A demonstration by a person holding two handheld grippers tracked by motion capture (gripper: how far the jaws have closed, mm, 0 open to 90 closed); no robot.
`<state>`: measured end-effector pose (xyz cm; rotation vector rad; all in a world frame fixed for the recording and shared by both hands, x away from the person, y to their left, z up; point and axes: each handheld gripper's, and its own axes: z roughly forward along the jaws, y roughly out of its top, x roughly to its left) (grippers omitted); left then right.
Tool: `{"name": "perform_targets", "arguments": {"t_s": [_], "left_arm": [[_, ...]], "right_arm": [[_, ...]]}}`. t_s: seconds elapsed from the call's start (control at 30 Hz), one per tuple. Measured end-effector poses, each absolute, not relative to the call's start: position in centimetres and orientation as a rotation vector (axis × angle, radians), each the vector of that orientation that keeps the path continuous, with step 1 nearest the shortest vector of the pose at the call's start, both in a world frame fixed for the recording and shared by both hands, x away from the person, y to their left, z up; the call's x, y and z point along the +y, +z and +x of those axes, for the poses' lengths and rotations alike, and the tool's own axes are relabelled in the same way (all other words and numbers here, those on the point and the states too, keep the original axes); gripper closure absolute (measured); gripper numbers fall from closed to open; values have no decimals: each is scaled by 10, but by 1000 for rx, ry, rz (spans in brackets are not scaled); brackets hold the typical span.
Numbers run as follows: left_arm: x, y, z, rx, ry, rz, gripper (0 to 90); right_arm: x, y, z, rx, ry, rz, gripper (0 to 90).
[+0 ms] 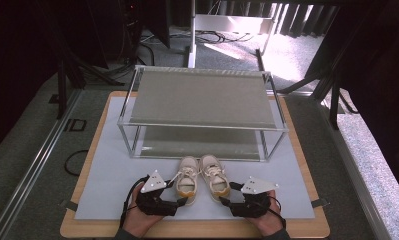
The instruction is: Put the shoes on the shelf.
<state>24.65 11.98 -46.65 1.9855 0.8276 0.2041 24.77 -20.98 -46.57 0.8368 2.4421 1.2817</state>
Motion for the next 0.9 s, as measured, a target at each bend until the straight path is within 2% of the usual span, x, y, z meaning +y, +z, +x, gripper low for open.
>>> {"name": "perform_targets", "arguments": {"t_s": [0.17,0.5,0.73,0.9], "left_arm": [[125,-469,250,811,135,1960,219],[119,-469,250,775,112,1973,238],[119,-468,250,773,109,1968,250],[128,-459,248,775,130,1920,291]], "right_arm": [[-207,-467,247,2455,1251,822,397],[-190,-466,241,2521,1260,713,536],[-185,-467,240,2525,1260,696,562],[-195,-459,240,2478,1292,725,629]]}}
